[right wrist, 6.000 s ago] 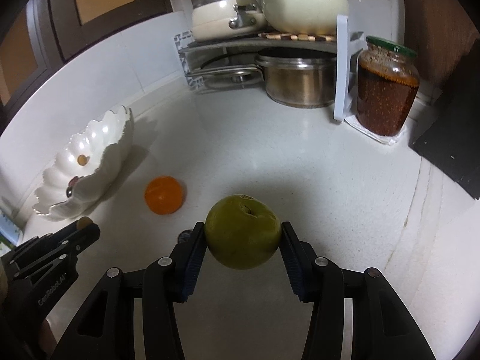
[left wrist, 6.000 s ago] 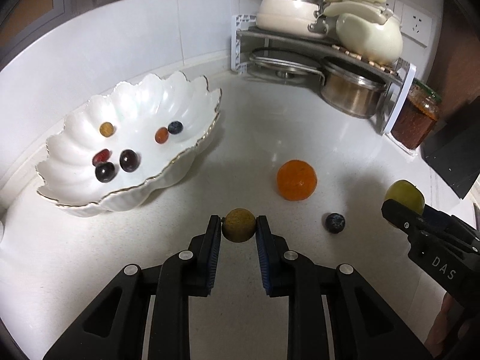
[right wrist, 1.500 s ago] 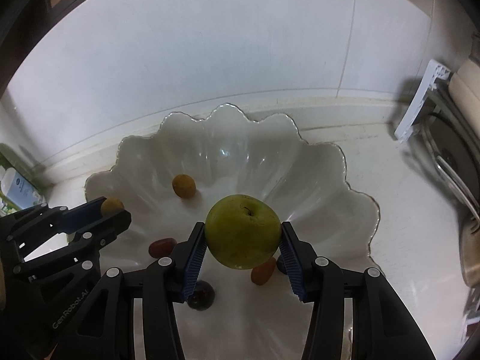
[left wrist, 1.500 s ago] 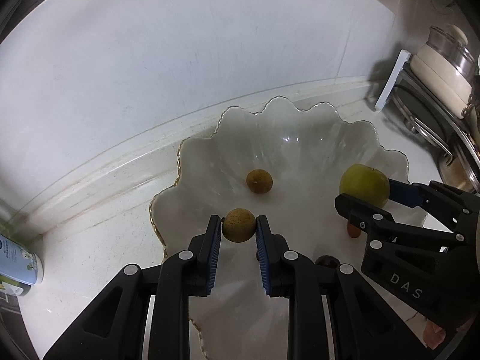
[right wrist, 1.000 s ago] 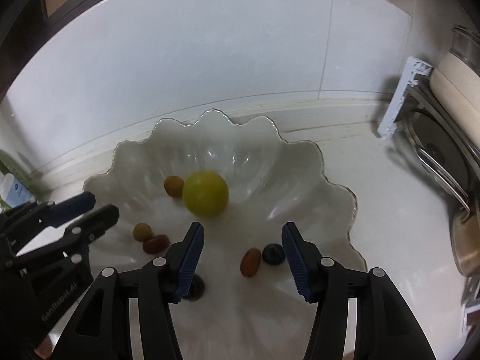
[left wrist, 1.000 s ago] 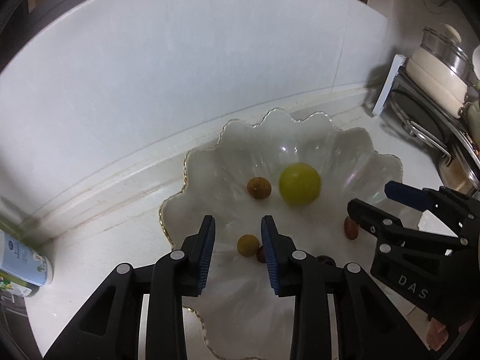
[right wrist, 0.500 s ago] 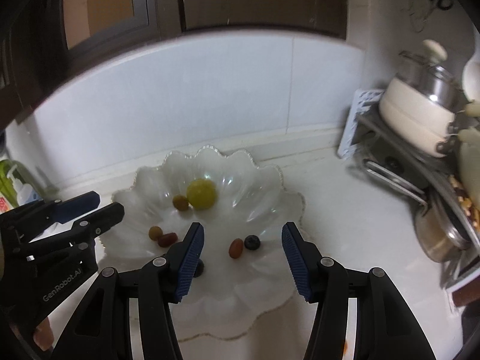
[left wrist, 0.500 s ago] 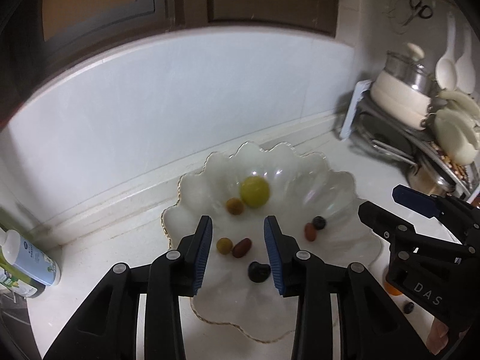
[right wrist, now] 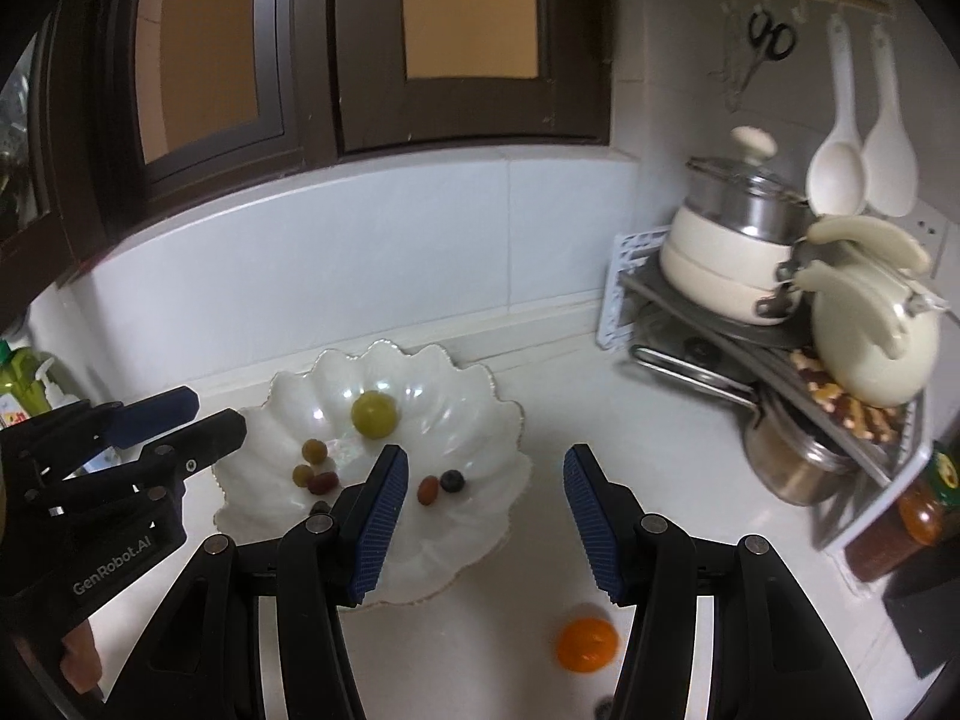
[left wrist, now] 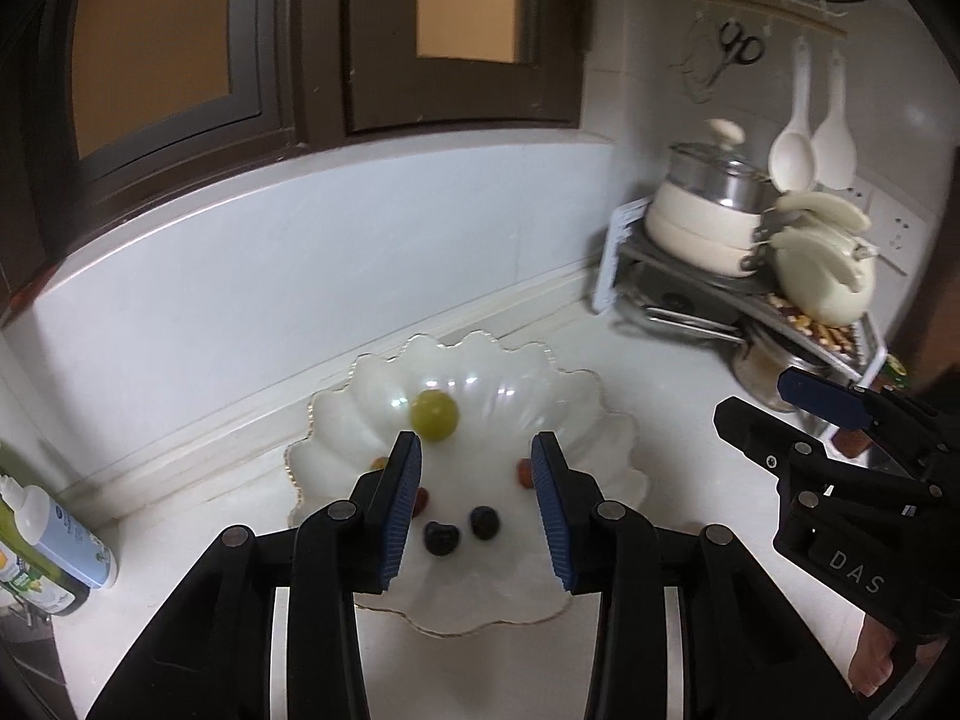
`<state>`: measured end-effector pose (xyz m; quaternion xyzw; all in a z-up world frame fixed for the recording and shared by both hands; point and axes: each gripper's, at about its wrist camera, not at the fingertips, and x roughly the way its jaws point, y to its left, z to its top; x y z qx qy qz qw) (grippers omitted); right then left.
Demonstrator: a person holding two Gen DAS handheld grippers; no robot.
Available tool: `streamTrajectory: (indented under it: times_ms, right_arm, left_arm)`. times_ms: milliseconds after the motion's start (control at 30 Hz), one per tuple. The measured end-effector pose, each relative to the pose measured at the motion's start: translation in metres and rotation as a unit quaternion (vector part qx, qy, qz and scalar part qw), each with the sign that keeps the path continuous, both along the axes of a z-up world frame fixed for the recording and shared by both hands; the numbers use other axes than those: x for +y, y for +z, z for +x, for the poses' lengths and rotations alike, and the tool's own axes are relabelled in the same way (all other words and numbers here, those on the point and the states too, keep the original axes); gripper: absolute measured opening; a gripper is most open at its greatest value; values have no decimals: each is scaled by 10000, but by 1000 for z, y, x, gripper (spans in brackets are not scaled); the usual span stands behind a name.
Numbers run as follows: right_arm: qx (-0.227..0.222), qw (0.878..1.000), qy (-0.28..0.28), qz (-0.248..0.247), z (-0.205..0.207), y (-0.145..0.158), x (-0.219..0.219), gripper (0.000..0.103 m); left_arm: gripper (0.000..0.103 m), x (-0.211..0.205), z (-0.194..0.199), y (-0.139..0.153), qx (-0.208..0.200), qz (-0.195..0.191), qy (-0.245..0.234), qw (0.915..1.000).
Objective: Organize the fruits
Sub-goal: 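Withdraw both open tools from the bowl toward the orange and blueberry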
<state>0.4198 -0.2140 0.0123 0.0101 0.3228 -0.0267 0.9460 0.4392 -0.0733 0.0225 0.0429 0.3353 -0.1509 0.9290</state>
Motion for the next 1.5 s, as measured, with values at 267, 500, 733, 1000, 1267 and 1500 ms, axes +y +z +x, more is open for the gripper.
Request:
streamTrajectory:
  times_ms: [267, 500, 733, 1000, 1267, 1500]
  right_arm:
    - [-276, 9989, -373, -7, -38, 15, -14, 56]
    - [-495, 9965, -660, -136, -72, 27, -20, 56]
    - [-656, 9936, -907, -169, -101, 34, -21, 56]
    - [-689, 9902, -1175, -301, -126, 30, -13, 56]
    - [-671, 9875, -1356, -444, -143, 25, -4, 56]
    - [-494, 9876, -1437, -385, -154, 9, -1, 56]
  left_arm:
    - [38, -16, -25, 13, -164, -78, -362, 9992]
    - [39, -26, -47, 23, -311, -136, -673, 9972]
    - [39, -31, -67, 29, -368, -179, -968, 9945]
    - [40, -34, -81, 26, -381, -133, -1320, 9904]
    - [40, -31, -94, 16, -331, -83, -1626, 9861]
    - [40, -35, -108, 4, -468, -21, -2039, 9779]
